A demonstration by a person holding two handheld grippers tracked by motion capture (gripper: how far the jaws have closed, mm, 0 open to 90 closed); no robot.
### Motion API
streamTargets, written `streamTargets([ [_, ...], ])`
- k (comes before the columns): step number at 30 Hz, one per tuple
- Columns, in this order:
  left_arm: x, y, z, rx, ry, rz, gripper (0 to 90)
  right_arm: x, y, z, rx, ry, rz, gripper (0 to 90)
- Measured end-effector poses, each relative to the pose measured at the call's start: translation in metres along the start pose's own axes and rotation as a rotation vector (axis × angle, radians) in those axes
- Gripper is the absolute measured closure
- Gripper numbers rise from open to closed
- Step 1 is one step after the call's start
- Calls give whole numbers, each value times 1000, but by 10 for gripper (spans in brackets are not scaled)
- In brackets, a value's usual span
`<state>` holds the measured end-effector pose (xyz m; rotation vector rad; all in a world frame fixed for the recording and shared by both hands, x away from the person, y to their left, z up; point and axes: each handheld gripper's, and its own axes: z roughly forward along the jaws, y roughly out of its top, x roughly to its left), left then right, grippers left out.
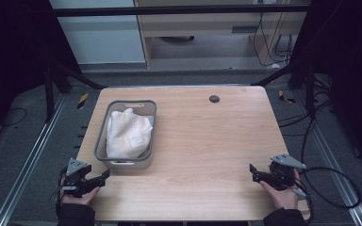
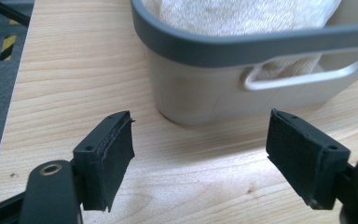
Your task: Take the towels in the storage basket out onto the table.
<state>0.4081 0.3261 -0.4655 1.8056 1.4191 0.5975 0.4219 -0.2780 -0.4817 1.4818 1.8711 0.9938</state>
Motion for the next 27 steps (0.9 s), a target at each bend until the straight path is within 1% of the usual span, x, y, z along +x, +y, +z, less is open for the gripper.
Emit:
streamTargets([
  [3, -1, 4, -6, -12, -22, -17, 222, 2, 0, 1, 9, 11, 0, 61],
  [4, -2, 5, -7, -21, -27, -19, 223, 2, 0, 0, 11, 21, 9, 51],
  [6, -3, 7, -11, -27, -34, -17, 225, 2, 0, 0, 1, 24, 9, 37],
  [7, -4, 9, -12, -36, -45, -26, 226, 3, 0, -1, -3, 28, 19, 35],
  [8, -5, 10, -14, -44, -50, -29, 227, 2, 0, -2, -6, 21, 15, 36],
  [11, -5, 17, -18, -65, -56, -24, 230, 3, 2, -4, -8, 13, 14, 32],
  [15, -7, 25, -21, -81, -67, -19, 229, 6, 4, -4, -14, 22, 2, 2],
  [16, -8, 27, -22, -86, -69, -18, 229, 7, 4, -4, -20, 16, 4, 2],
  [17, -9, 29, -22, -87, -67, -13, 228, 8, 5, -4, -26, 6, 18, 2],
  [18, -9, 30, -22, -90, -67, -9, 228, 8, 6, -4, -24, -3, 20, 2],
  [21, -11, 34, -23, -95, -70, -4, 226, 9, 6, -7, -42, 14, 5, 8],
  [23, -11, 38, -24, -98, -72, -3, 224, 10, 5, -8, -42, 5, 3, 33],
  [27, -8, 44, -27, -105, -72, -8, 224, 10, 4, -8, -41, 10, 1, 71],
])
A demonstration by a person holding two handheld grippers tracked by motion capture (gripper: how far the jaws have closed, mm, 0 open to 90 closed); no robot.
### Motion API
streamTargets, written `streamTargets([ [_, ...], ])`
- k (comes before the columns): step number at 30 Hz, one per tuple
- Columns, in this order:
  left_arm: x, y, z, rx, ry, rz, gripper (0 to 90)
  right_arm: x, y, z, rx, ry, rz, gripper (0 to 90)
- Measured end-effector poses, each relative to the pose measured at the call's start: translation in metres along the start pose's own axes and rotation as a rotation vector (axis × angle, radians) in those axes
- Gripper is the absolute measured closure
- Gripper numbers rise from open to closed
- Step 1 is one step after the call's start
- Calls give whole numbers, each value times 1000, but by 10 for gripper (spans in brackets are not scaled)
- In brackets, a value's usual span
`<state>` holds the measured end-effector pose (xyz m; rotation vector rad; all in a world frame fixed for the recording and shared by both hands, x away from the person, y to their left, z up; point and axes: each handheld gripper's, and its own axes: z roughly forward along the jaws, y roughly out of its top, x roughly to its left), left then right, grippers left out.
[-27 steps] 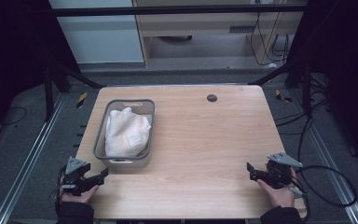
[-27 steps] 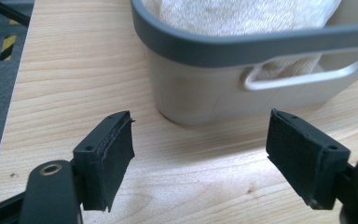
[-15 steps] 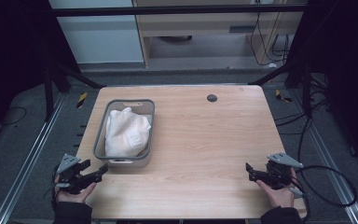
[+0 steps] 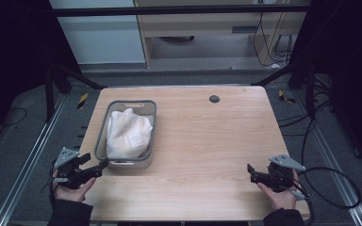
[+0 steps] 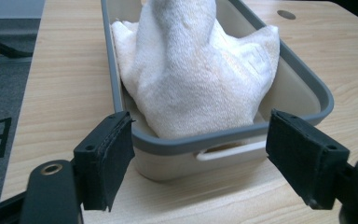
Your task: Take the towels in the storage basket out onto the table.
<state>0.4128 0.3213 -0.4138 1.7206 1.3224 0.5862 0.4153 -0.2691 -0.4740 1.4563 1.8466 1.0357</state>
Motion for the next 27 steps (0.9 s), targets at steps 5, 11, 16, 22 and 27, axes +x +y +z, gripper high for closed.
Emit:
streamTargets([
  [5, 1, 10, 1, -3, -5, 8, 221, 0, -1, -2, -18, 17, 13, 87],
  [11, 2, 21, 3, -12, -12, 17, 221, -1, 0, -1, -23, 10, 5, 90],
  [16, 3, 34, 7, -15, -16, 23, 221, -1, 0, -1, -26, 3, -8, 93],
  [22, 3, 49, 13, 3, -14, 41, 216, 0, 0, 1, -12, 1, -17, 94],
  [27, 3, 59, 20, 21, -11, 51, 216, 0, 0, 1, -5, 8, -16, 94],
])
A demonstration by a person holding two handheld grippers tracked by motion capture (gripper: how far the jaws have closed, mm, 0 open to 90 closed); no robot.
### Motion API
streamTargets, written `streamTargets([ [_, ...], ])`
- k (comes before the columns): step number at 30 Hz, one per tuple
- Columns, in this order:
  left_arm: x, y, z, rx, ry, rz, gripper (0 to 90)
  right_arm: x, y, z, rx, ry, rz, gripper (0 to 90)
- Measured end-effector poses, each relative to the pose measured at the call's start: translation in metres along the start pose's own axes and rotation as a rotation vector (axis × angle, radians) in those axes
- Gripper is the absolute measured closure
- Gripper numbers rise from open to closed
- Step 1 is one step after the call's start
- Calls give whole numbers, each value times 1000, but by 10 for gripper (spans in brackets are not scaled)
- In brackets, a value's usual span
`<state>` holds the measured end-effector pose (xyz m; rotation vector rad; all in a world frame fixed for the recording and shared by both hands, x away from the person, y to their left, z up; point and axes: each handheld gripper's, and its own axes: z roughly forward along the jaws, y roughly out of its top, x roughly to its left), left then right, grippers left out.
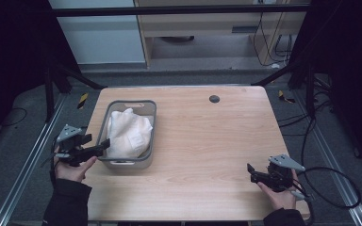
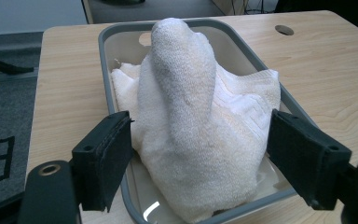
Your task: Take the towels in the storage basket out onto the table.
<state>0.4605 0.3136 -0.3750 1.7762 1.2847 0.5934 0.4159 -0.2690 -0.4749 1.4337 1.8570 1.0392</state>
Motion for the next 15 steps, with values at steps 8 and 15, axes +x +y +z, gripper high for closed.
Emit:
streamTargets([
  [8, -1, 9, 16, 46, -11, 16, 215, 0, -1, 1, 8, 0, -7, 94],
  [15, 0, 16, 29, 92, -11, 30, 218, -1, -1, 2, 16, 4, -3, 94],
])
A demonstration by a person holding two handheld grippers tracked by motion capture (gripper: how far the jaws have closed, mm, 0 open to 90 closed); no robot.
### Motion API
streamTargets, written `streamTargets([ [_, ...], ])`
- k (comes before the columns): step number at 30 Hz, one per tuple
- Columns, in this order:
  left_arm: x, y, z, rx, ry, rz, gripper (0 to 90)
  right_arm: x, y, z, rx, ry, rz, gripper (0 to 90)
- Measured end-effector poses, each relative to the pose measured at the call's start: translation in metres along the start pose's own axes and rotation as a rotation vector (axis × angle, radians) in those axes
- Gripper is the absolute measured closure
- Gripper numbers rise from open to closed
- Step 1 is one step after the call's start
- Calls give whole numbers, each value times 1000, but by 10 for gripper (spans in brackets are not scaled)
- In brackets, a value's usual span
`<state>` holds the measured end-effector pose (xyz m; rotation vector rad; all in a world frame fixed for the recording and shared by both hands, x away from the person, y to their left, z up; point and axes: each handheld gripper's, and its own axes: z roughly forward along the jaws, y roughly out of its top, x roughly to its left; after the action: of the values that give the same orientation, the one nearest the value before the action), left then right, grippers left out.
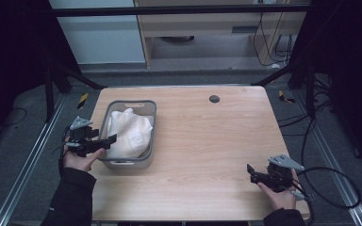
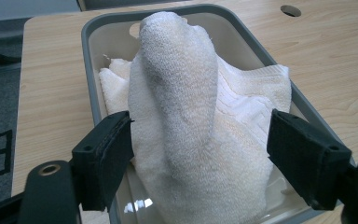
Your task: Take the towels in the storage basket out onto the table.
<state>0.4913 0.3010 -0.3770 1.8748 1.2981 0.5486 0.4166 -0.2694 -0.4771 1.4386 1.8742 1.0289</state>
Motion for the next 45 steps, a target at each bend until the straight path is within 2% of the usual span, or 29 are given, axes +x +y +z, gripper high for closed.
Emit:
streamTargets([
  [6, -1, 7, 8, 40, 7, 18, 221, -1, -1, 1, 7, 5, 9, 94],
  [14, 1, 13, 20, 76, 16, 18, 224, -2, -1, 2, 12, 6, 6, 94],
  [23, 0, 18, 34, 135, 26, 57, 254, -1, -1, 3, 24, 8, -1, 91],
  [26, 1, 19, 39, 157, 32, 58, 264, -1, -1, 4, 30, 9, -8, 88],
  [34, 3, 21, 51, 206, 35, 60, 322, -1, -2, 5, 47, 16, -9, 83],
  [38, 3, 21, 56, 226, 24, 53, 363, -1, -2, 6, 52, 19, -12, 82],
  [45, 2, 22, 64, 254, 6, 43, 473, -1, -3, 8, 68, 23, -16, 78],
])
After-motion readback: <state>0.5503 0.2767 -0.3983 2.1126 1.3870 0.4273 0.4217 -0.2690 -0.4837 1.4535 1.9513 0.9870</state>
